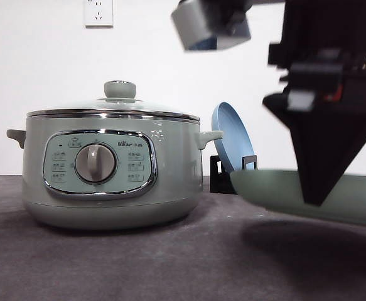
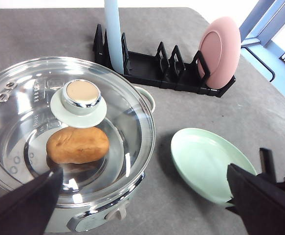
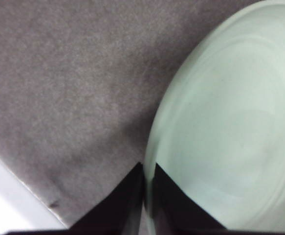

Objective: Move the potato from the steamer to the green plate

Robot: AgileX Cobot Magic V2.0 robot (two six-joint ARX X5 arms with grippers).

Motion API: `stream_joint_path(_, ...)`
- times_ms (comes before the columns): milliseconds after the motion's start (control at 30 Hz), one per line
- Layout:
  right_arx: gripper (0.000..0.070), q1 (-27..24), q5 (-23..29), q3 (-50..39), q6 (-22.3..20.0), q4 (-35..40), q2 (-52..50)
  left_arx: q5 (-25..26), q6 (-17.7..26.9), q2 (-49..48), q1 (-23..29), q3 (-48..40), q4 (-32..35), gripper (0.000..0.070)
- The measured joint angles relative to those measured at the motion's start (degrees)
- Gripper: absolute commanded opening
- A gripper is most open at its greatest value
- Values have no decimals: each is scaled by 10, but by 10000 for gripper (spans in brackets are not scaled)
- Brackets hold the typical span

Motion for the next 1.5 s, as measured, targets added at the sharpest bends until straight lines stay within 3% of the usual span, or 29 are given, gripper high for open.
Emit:
stream_joint_path(500, 18, 16, -10, 0, 24, 37, 66, 0, 0, 0, 0, 0, 1, 700)
stream_joint_path(567, 76, 17, -10, 0, 24, 38, 66, 0, 0, 0, 0, 0, 2, 700)
stream_joint_path(733, 371, 18, -15, 0, 24, 42, 66, 0, 0, 0, 0, 0, 3, 700)
stream_joint_path(800, 455, 18, -24, 0, 25, 42, 65, 0, 0, 0, 0, 0, 3, 700)
stream_joint_path(1000, 491, 8, -60, 0, 29, 43, 24, 0, 0, 0, 0, 0, 3, 700)
stream_joint_path(1233, 500, -50, -121, 2, 37, 79, -71, 0, 0, 0, 0, 0, 7, 700)
stream_joint_path(1367, 564, -108, -134, 3, 39, 80, -124, 0, 0, 0, 0, 0, 7, 700)
stream_joint_path(1500, 575, -182, -134, 3, 40, 86, -171, 0, 2, 0, 0, 0, 7, 700)
